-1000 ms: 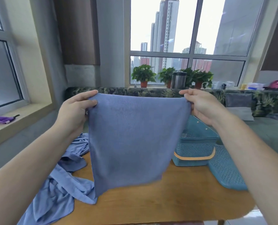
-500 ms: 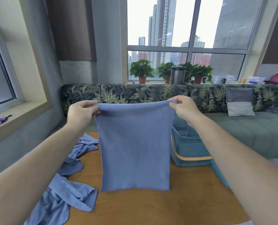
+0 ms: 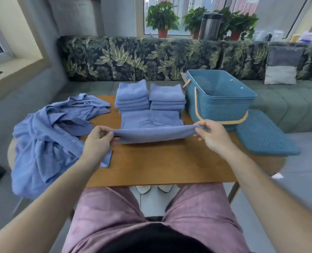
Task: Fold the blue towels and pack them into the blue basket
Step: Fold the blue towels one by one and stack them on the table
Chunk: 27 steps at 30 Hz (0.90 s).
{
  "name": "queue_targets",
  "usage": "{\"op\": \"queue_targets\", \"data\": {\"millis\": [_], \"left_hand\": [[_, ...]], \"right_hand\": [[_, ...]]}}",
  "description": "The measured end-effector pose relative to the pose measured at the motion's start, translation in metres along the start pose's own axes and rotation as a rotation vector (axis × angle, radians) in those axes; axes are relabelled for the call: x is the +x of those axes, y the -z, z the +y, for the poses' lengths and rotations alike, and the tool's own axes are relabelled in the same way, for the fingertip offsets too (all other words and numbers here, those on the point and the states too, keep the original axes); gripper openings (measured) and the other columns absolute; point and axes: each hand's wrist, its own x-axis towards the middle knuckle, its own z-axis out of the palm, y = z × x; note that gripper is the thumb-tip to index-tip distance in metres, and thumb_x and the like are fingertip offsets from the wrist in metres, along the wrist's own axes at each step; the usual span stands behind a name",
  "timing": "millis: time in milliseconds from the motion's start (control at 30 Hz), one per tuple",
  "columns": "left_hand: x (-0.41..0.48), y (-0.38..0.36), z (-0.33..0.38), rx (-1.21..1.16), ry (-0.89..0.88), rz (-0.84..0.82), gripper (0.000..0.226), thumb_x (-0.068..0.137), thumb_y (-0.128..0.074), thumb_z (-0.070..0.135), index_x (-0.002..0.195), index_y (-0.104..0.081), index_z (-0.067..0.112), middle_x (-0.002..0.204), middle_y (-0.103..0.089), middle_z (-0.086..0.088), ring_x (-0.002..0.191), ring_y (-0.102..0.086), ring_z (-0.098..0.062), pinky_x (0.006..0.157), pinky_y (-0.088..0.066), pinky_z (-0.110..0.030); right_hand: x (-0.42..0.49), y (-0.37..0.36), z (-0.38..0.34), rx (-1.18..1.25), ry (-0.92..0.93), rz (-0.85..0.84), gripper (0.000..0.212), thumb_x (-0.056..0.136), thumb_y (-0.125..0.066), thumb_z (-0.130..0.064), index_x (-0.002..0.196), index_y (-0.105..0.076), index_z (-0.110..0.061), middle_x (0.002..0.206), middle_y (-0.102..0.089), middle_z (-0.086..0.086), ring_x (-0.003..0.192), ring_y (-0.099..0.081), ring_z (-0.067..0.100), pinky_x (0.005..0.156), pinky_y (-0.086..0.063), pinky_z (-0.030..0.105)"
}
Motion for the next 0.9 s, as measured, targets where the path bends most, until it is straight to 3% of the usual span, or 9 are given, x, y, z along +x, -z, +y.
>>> {"op": "queue_targets", "data": {"millis": [100, 300, 400, 467, 567, 667, 800, 833, 900], "left_hand": [[-0.016, -0.003, -0.049, 0.111, 0.06, -0.008, 0.01, 0.099, -0.059, 0.01, 0.09, -0.059, 0.013, 0.095, -0.067, -0.019, 0.076, -0.071, -0.024, 0.075, -0.059, -0.036], [-0.013, -0.002, -0.06, 0.335, 0.042, -0.004, 0.011, 0.099, -0.059, 0.021, 0.093, -0.061, 0.012, 0.08, -0.068, -0.012, 0.062, -0.068, -0.022, 0.07, -0.06, -0.038], [-0.013, -0.003, -0.058, 0.41, 0.045, 0.004, 0.017, 0.1, -0.057, 0.026, 0.096, -0.061, 0.01, 0.077, -0.068, -0.012, 0.059, -0.063, -0.021, 0.053, -0.053, -0.022], [-0.013, -0.002, -0.057, 0.464, 0.027, 0.012, 0.02, 0.099, -0.058, 0.029, 0.095, -0.063, 0.011, 0.076, -0.066, -0.008, 0.059, -0.059, -0.018, 0.049, -0.046, -0.021], [-0.011, 0.0, -0.055, 0.48, 0.006, 0.005, 0.021, 0.096, -0.06, 0.033, 0.09, -0.066, 0.014, 0.078, -0.064, -0.002, 0.07, -0.058, -0.017, 0.06, -0.043, -0.029], [-0.009, 0.001, -0.046, 0.482, 0.012, 0.003, 0.035, 0.091, -0.055, 0.038, 0.074, -0.061, 0.007, 0.061, -0.057, -0.005, 0.062, -0.054, -0.023, 0.061, -0.046, -0.039], [-0.005, -0.018, -0.037, 0.636, -0.125, 0.001, 0.04, 0.092, -0.048, 0.035, 0.073, -0.05, -0.001, 0.062, -0.055, -0.01, 0.057, -0.049, -0.022, 0.055, -0.043, -0.037], [-0.003, -0.029, -0.034, 0.669, -0.179, -0.024, 0.035, 0.093, -0.049, 0.031, 0.075, -0.053, 0.002, 0.065, -0.057, -0.006, 0.059, -0.05, -0.019, 0.055, -0.042, -0.035], [0.004, -0.057, -0.033, 0.741, -0.306, -0.144, 0.024, 0.095, -0.051, 0.029, 0.086, -0.063, 0.011, 0.085, -0.065, -0.001, 0.081, -0.061, -0.018, 0.069, -0.046, -0.033]], "right_hand": [[-0.025, -0.02, 0.041, -0.044, -0.069, -0.042, 0.021, 0.099, -0.058, -0.007, 0.09, -0.065, -0.025, 0.083, -0.069, 0.0, 0.065, -0.065, 0.003, 0.065, -0.051, 0.019], [-0.032, -0.029, 0.07, -0.138, -0.071, -0.087, 0.014, 0.1, -0.057, -0.017, 0.1, -0.07, -0.023, 0.096, -0.07, -0.007, 0.091, -0.063, 0.013, 0.076, -0.043, 0.026], [-0.033, -0.029, 0.074, -0.137, -0.069, -0.074, 0.016, 0.101, -0.055, -0.017, 0.1, -0.069, -0.025, 0.098, -0.07, -0.007, 0.094, -0.063, 0.013, 0.077, -0.041, 0.026], [-0.034, -0.029, 0.077, -0.127, -0.076, -0.081, 0.017, 0.101, -0.054, -0.017, 0.098, -0.068, -0.026, 0.097, -0.069, -0.008, 0.094, -0.064, 0.014, 0.079, -0.043, 0.027], [-0.037, -0.024, 0.076, -0.097, -0.127, -0.112, 0.019, 0.101, -0.056, -0.022, 0.088, -0.069, -0.026, 0.093, -0.071, -0.006, 0.091, -0.064, 0.012, 0.081, -0.046, 0.031], [-0.04, -0.018, 0.066, -0.065, -0.163, -0.107, 0.041, 0.099, -0.057, -0.032, 0.064, -0.069, -0.015, 0.073, -0.071, 0.001, 0.078, -0.065, 0.013, 0.078, -0.045, 0.033], [-0.03, -0.034, 0.049, -0.276, 0.055, 0.021, 0.041, 0.094, -0.055, -0.033, 0.063, -0.061, -0.008, 0.061, -0.061, 0.002, 0.067, -0.058, 0.02, 0.062, -0.039, 0.037], [-0.024, -0.046, 0.044, -0.351, 0.162, 0.032, 0.033, 0.092, -0.054, -0.033, 0.069, -0.063, -0.012, 0.067, -0.063, -0.002, 0.073, -0.058, 0.021, 0.063, -0.04, 0.036], [-0.011, -0.075, 0.032, -0.528, 0.276, -0.05, 0.027, 0.092, -0.052, -0.036, 0.103, -0.071, -0.021, 0.108, -0.069, -0.003, 0.109, -0.059, 0.023, 0.089, -0.046, 0.037]]}}
